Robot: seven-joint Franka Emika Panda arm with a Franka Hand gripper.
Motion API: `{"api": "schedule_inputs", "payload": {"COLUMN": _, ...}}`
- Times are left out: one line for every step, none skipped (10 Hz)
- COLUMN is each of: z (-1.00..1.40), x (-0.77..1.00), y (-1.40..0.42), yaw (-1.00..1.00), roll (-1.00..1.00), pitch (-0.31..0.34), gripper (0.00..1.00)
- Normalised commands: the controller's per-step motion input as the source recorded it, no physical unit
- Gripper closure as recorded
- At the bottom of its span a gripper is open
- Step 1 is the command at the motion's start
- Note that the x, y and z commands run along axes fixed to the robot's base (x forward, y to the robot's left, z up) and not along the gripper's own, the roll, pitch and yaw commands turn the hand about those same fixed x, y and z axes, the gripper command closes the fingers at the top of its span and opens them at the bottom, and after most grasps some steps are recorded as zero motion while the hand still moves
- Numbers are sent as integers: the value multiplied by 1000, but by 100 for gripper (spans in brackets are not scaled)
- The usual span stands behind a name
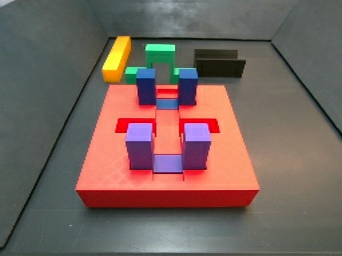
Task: Pick up the yellow object. Move up. Move to above the board. Insert the yellow object.
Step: Pick up the yellow object.
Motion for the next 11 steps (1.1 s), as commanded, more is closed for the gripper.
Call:
{"api": "schedule_inputs", "payload": {"z": -263, "x": -3, "y": 0, "yaw": -51, "roll": -13, "pitch": -16, "gripper": 0}}
{"api": "schedule_inputs", "payload": {"z": -837, "x": -400, "y": -394, "yaw": 0, "roll": 16, "pitch": -196, "gripper": 0}}
{"api": "schedule_inputs", "payload": {"z": -929, "x": -446, "y": -340, "yaw": 0, "roll": 30, "pitch": -153, "gripper": 0}}
{"api": "schedule_inputs", "payload": {"z": -1000, "x": -414, "y": -206, "yaw": 0, "roll": 11, "pitch": -110, "gripper": 0}}
{"api": "schedule_inputs", "payload": {"z": -1000, "x": -409, "y": -191, "yaw": 0, "roll": 6, "pitch": -126, "gripper": 0}}
{"api": "schedule_inputs", "payload": {"z": -980, "x": -383, "y": -160, "yaw": 0, "roll": 14, "pitch": -151, "gripper": 0}}
{"api": "schedule_inputs", "payload": {"z": -977, "x": -400, "y": -83, "yaw": 0, "roll": 23, "pitch": -156, "gripper": 0}}
{"api": "schedule_inputs", "payload": {"z": -886, "x": -377, "y": -57, "yaw": 0, "roll": 16, "pitch": -110, "gripper": 0}}
{"api": "schedule_inputs", "payload": {"z": -863, "x": -383, "y": -46, "yaw": 0, "roll": 20, "pitch": -119, "gripper": 0}}
{"api": "schedule_inputs", "payload": {"z": -831, "x": -331, "y": -23, "yaw": 0, "roll": 13, "pitch": -124, "gripper": 0}}
{"api": "schedule_inputs", "payload": {"z": -680, "x": -326, "y": 0, "yaw": 0, "roll": 23, "pitch": -97, "gripper": 0}}
